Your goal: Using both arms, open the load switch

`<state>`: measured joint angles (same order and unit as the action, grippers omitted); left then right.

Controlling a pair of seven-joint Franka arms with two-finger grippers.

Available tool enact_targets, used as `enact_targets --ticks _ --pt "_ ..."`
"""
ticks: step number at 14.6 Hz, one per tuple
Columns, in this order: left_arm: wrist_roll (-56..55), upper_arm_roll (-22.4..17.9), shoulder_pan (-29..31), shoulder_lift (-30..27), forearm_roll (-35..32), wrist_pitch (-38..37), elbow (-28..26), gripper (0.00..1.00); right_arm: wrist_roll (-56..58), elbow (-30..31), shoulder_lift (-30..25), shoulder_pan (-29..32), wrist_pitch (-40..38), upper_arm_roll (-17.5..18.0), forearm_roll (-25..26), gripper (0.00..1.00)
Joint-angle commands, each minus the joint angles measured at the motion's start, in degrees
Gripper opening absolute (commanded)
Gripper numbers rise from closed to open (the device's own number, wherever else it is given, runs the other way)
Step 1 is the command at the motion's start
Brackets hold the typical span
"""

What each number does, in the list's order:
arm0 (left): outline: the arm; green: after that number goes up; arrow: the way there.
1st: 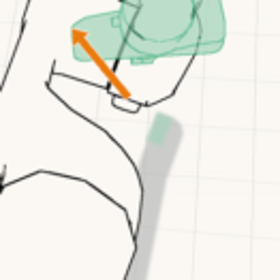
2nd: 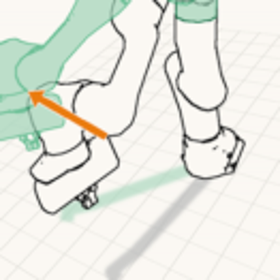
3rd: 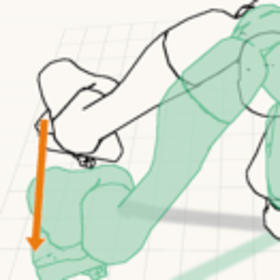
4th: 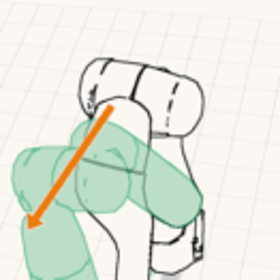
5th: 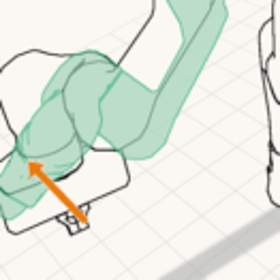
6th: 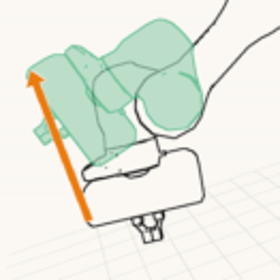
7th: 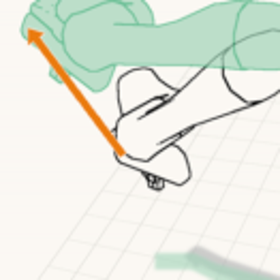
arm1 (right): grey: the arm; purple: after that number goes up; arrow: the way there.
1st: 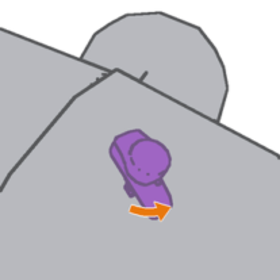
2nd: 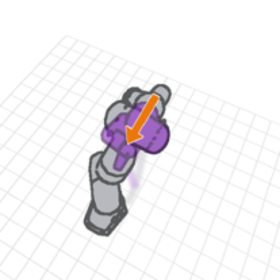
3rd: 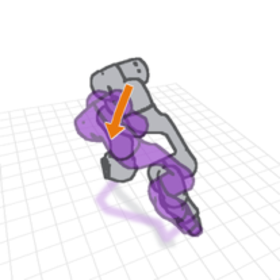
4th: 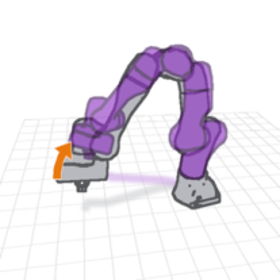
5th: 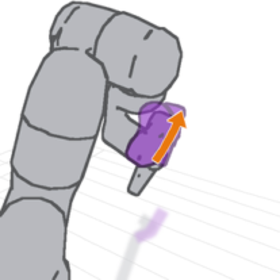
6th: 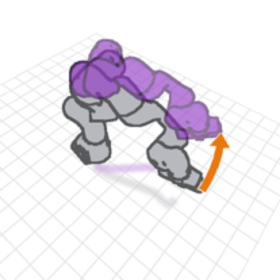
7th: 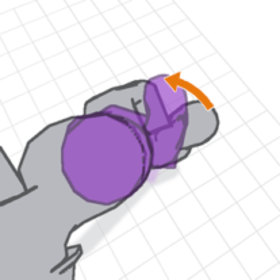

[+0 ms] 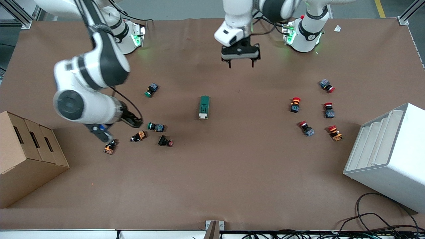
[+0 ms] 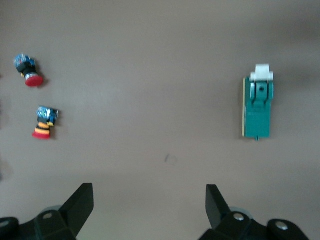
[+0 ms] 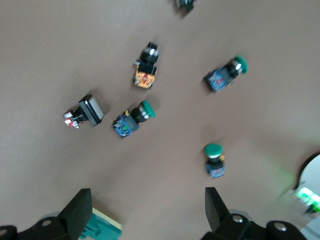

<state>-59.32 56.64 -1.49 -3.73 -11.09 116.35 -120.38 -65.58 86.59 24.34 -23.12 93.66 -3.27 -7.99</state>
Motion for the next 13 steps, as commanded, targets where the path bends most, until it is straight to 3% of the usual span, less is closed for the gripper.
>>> enact_targets --ticks 1,6,9,13 --pt "-4.7 3.6 0.8 -2.1 -1.5 1.1 -3.0 0.99 -11.4 -0.9 4.6 -3.9 3.4 -0.5 -2.5 1.00" --pt "-23.8 8.5 -1.3 0.1 -14.7 13.0 -8.7 0.99 -26.9 -2.8 12.7 -9.7 10.1 -0.3 -4.1 1.00" --pt "-30.0 8.5 -2.9 8.5 -29.7 14.5 -8.0 0.99 -33.4 -3.3 15.6 -12.3 15.7 0.0 -4.1 1.00" --pt "-53.1 8.5 -7.1 19.7 -49.8 13.7 -8.2 0.99 -40.6 -4.1 19.0 -14.6 21.0 0.4 -4.2 1.00"
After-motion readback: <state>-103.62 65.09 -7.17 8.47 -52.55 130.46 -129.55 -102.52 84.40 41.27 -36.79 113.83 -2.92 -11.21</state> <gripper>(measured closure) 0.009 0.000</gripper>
